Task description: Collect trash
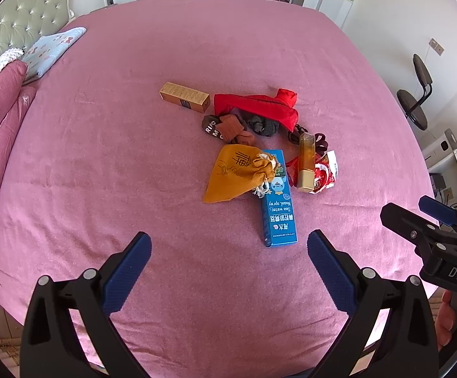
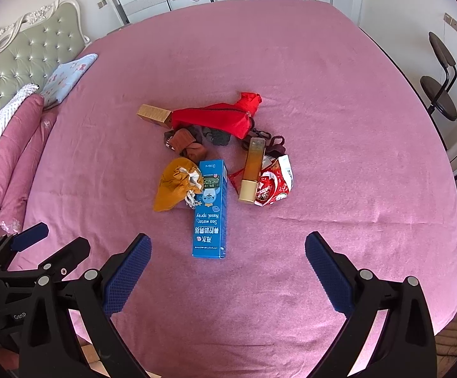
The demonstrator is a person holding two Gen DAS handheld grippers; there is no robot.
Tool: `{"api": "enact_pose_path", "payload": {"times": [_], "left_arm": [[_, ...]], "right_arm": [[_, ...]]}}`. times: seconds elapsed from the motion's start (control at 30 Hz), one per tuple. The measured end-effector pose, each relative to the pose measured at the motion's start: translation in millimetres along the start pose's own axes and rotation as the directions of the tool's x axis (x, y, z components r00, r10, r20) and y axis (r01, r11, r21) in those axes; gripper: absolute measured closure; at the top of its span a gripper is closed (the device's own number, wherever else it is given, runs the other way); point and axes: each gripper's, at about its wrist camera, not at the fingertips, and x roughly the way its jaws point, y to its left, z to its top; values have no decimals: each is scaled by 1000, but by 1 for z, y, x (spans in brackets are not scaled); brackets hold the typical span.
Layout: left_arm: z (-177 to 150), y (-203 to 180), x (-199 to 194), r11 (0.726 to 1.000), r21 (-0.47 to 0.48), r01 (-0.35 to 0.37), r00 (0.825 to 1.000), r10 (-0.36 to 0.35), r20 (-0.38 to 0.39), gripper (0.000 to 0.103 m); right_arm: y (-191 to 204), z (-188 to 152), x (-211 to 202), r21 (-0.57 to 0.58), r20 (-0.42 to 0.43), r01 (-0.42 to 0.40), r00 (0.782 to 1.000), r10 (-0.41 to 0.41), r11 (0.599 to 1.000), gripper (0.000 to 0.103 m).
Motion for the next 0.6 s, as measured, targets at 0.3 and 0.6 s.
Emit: {"api": "enact_pose_path", "payload": {"times": [0.3, 0.6], "left_arm": [[2, 5, 5, 1000, -12, 17, 999, -17, -30, 4], [3, 7, 4, 1000, -9, 13, 1000, -13, 11, 4]], "right_arm": [[-2, 2, 5, 16, -15, -6, 1000, 6, 1000, 8], [-2, 0, 3, 26, -16, -3, 1000, 4, 1000, 9]]}}
